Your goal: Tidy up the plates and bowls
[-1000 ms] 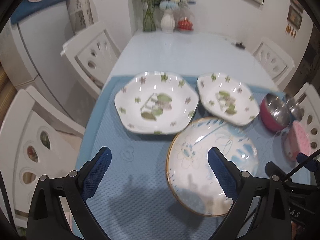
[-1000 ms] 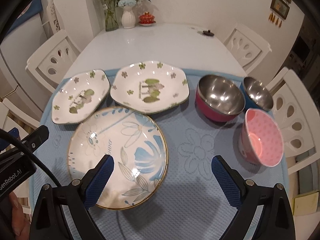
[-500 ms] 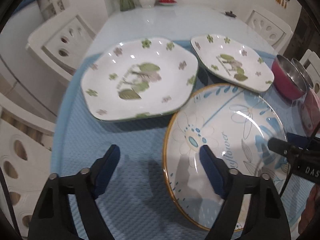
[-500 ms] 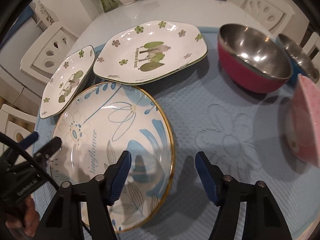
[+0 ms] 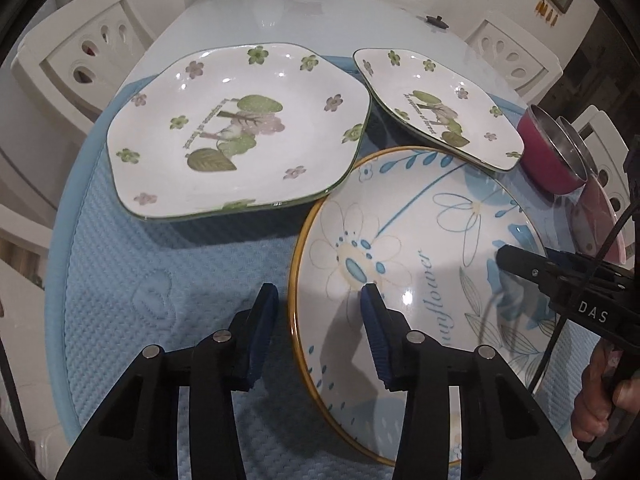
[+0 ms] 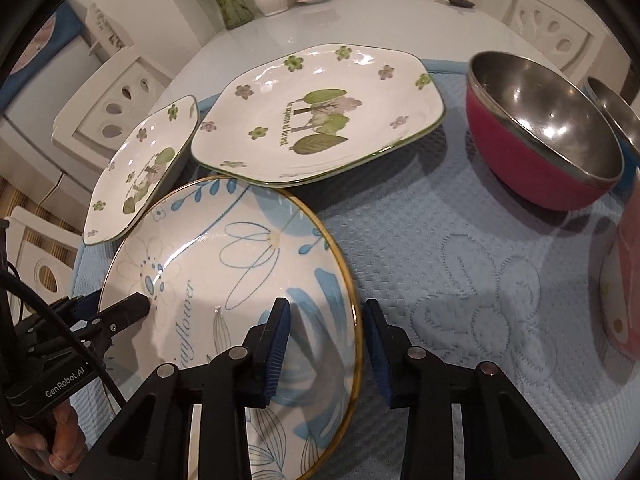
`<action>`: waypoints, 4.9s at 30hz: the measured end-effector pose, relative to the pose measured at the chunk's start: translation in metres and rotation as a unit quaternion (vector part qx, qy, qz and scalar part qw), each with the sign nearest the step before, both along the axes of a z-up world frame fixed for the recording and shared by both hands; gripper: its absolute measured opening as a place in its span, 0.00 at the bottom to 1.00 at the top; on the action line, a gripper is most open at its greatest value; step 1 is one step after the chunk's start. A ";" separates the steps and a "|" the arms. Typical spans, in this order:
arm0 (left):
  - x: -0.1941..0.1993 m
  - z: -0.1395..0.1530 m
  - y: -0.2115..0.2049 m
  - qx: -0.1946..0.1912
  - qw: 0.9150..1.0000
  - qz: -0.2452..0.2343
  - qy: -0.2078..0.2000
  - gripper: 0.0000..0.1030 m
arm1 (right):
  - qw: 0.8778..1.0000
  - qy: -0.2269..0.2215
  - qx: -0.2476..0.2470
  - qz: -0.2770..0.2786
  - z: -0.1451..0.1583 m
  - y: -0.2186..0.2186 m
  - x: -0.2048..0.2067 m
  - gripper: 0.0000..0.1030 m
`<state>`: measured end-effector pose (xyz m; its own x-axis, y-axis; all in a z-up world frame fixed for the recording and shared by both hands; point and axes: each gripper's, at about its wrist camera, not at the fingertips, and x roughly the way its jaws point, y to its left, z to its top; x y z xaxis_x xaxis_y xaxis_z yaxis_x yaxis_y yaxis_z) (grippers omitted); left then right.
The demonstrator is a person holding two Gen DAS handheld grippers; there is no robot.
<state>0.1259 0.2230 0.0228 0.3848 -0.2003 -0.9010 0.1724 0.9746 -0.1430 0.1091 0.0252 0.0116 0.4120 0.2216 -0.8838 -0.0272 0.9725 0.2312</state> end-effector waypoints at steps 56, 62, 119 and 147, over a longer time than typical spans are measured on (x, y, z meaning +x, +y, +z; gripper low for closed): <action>-0.124 0.008 0.083 -0.024 0.994 0.109 0.021 0.38 | 0.995 0.086 -0.013 0.048 -0.002 0.102 -0.101 0.37; -0.134 0.007 0.087 -0.027 0.991 0.126 0.024 0.38 | 0.996 0.070 0.000 0.048 0.009 0.093 -0.110 0.36; 0.133 0.016 0.134 -0.032 0.999 0.024 -0.027 0.60 | 0.998 0.035 0.043 -0.013 0.020 0.123 0.077 0.45; 0.092 0.006 0.123 -0.084 0.993 0.063 -0.044 0.43 | 0.998 -0.017 0.017 0.051 0.025 0.131 0.101 0.31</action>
<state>0.2175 0.3461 0.0290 0.4921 -0.2901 -0.8208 0.0686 0.9528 -0.2956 0.2104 0.1561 0.0363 0.4163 0.2930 -0.8607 -0.1340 0.9561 0.2607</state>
